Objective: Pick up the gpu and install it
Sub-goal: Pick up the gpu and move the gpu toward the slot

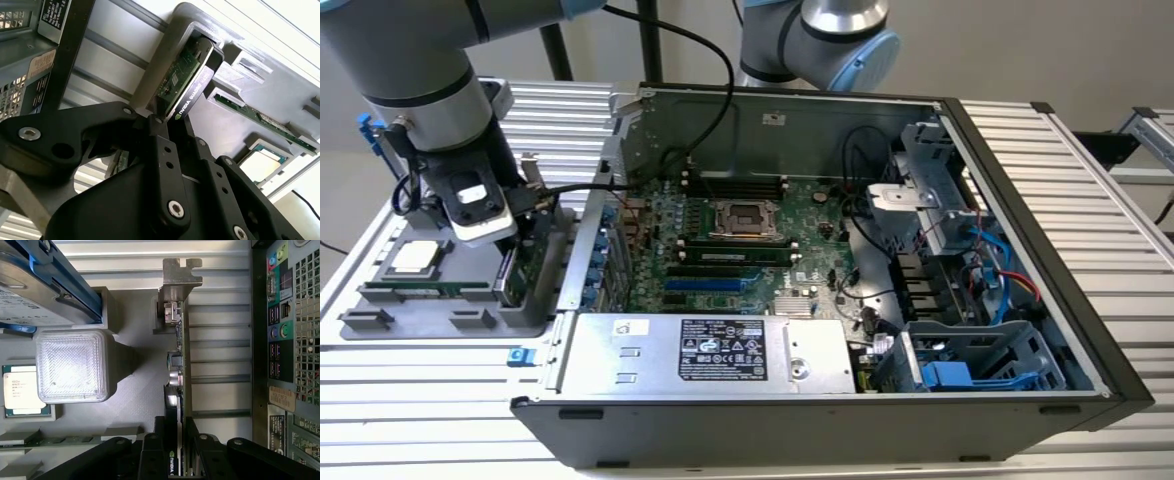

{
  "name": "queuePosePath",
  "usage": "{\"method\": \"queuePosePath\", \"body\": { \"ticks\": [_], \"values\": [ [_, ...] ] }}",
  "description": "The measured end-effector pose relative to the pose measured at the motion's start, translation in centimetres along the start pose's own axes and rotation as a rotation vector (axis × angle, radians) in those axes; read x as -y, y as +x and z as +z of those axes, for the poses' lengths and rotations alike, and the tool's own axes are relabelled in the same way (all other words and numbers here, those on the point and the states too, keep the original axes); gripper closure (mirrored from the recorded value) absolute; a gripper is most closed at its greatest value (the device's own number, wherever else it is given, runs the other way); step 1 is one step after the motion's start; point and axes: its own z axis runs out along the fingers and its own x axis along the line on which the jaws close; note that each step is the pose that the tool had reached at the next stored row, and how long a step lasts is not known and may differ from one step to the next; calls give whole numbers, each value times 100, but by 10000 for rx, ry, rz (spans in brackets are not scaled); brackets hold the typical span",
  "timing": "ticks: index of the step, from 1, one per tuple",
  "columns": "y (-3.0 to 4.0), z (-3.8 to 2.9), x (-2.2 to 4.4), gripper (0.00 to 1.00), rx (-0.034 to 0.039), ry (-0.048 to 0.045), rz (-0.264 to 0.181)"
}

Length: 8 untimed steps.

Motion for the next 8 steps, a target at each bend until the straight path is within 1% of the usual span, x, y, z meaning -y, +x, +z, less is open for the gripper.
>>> {"method": "queuePosePath", "body": {
  "ticks": [8],
  "values": [
    [0, 1, 0, 100, 0, 0, 0]
  ]
}}
